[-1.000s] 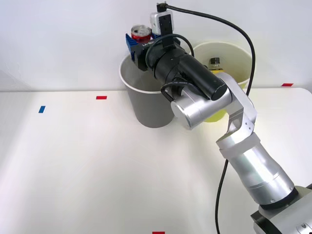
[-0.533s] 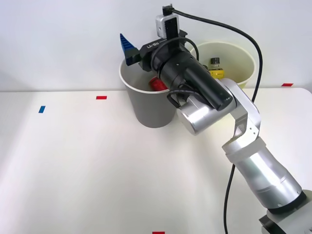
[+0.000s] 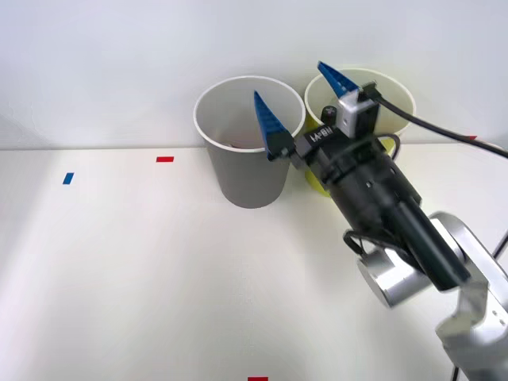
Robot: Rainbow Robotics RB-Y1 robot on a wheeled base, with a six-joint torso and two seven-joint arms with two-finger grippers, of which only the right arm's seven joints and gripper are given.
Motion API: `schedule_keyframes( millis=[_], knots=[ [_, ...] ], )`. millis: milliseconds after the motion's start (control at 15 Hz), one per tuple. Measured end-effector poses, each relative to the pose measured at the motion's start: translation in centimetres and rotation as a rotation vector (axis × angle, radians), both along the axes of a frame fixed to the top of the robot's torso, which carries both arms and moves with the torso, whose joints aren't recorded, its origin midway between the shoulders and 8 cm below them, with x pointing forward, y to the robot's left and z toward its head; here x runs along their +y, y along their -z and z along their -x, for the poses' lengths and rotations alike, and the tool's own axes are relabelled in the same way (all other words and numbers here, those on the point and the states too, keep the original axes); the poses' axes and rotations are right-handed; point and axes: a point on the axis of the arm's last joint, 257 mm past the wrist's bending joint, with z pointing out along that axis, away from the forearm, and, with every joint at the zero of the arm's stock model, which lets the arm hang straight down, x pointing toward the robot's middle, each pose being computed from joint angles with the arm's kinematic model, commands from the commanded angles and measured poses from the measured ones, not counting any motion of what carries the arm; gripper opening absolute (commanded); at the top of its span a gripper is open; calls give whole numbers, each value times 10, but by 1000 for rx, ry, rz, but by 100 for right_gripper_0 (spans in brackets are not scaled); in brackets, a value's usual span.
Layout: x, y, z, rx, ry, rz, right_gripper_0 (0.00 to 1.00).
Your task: Put cans in the gray bin, plastic bottles in the light green bin
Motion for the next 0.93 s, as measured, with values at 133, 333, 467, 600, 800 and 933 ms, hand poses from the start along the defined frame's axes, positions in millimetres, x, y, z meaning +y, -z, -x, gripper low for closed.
schedule_keyframes(
  millis=[133,333,467,600,800,933],
  knots=[
    [-32,17,31,36,40,-2,100],
    [-79,45,73,116,116,3,100],
    [-107,63,94,164,173,0,100],
    [-130,81,107,209,232,-26,100],
    [-157,110,124,294,322,-83,100],
    [-170,131,136,356,371,-110,100]
  ],
)
